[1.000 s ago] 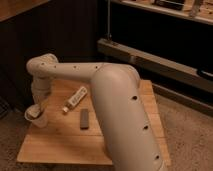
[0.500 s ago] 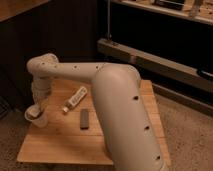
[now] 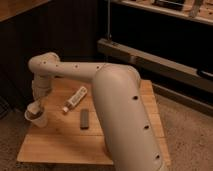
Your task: Place the white sponge in the ceramic cup
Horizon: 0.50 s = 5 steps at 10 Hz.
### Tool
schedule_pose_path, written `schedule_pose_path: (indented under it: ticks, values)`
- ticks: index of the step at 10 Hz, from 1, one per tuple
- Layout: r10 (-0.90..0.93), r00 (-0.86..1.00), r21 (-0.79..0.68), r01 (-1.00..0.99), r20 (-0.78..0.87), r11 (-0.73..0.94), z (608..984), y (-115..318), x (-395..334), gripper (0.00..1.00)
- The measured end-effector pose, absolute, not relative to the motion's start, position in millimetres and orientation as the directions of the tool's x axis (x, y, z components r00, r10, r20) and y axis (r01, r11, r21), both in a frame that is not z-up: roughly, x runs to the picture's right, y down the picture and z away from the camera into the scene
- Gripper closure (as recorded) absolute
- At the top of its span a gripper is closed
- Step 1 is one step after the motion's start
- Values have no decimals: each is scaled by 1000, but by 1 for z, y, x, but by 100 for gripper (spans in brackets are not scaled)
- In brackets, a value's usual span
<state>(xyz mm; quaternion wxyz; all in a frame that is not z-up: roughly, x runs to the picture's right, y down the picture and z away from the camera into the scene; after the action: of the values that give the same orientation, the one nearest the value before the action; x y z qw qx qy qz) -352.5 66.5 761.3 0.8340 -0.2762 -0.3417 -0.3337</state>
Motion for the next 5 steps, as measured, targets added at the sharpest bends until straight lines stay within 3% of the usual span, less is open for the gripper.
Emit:
schedule_pose_path:
  ticks: [5]
  values:
    - [-384, 500, -214, 782, 777, 586, 763, 73, -366, 85]
